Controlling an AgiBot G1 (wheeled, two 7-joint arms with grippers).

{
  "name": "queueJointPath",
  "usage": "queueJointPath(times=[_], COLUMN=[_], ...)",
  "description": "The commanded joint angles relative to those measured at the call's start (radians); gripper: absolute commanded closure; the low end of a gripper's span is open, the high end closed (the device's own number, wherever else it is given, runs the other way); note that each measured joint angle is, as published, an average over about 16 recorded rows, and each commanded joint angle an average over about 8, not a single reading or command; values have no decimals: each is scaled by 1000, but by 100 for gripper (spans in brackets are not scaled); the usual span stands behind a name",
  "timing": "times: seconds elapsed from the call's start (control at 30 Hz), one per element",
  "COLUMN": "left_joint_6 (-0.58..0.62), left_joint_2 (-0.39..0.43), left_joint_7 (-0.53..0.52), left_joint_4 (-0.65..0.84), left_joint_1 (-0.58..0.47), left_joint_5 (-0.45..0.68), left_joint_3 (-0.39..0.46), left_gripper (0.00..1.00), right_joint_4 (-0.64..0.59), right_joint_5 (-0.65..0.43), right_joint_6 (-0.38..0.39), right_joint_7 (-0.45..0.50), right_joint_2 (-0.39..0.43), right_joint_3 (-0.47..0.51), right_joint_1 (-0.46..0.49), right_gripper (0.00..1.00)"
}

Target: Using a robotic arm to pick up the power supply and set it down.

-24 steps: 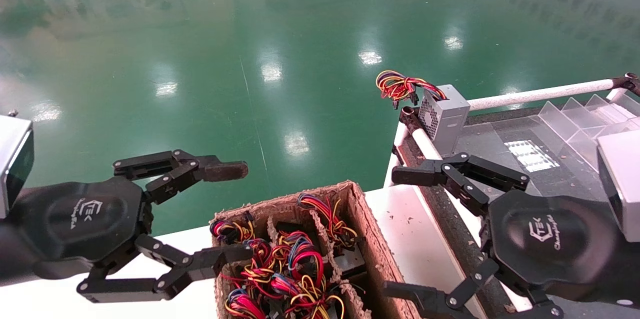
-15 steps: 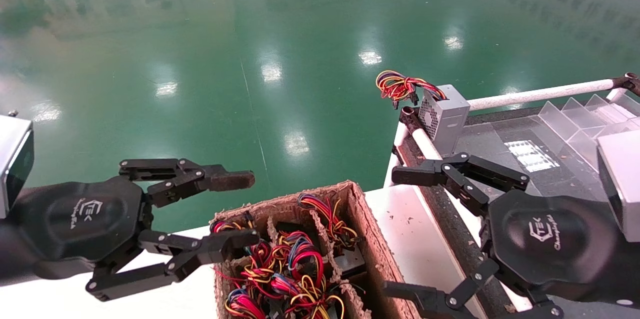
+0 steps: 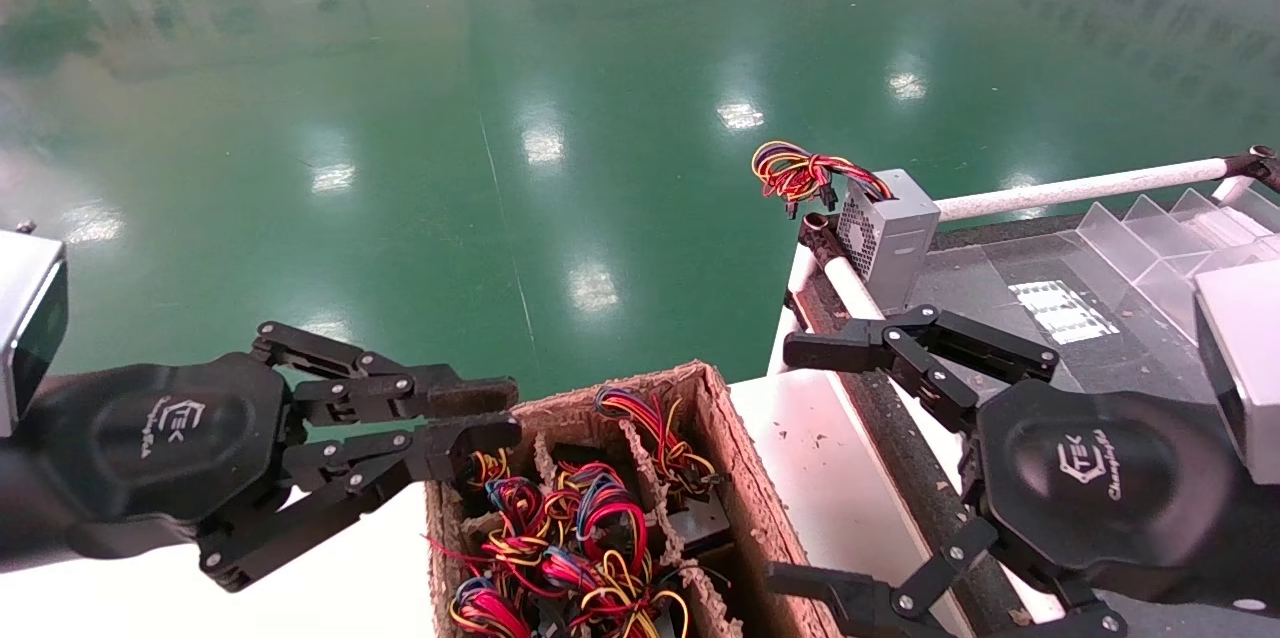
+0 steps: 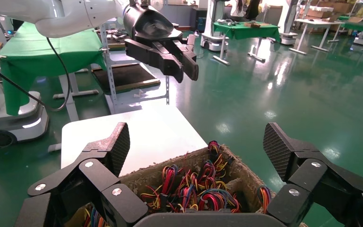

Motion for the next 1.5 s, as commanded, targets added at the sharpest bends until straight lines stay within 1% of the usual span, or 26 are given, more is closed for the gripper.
queueJointPath(times=[0.03,0.13,0.17,0.4,0.43,0.9,1.1,1.27,1.4,1.5], left_joint_6=[0,0,0,0,0,0,0,0,0,0], left_joint_2=[0,0,0,0,0,0,0,0,0,0], left_joint_7=[0,0,0,0,0,0,0,0,0,0], left_joint_4=[0,0,0,0,0,0,0,0,0,0], left_joint_1=[0,0,0,0,0,0,0,0,0,0], left_joint_5=[0,0,0,0,0,0,0,0,0,0], left_joint_3=[0,0,0,0,0,0,0,0,0,0], left_gripper=[100,100,98,11,0,0,0,0,0,0], right_joint_4=[0,0,0,0,0,-1,-21,-40,-40,-48], right_joint_5=[0,0,0,0,0,0,-20,-95,-192,-271], right_joint_6=[0,0,0,0,0,0,15,69,137,185], right_joint_7=[0,0,0,0,0,0,1,15,54,90], right_joint_2=[0,0,0,0,0,0,-2,-16,-45,-84], right_joint_3=[0,0,0,0,0,0,-6,-32,-73,-112], right_joint_1=[0,0,0,0,0,0,3,22,54,88], right_gripper=[0,0,0,0,0,0,0,0,0,0])
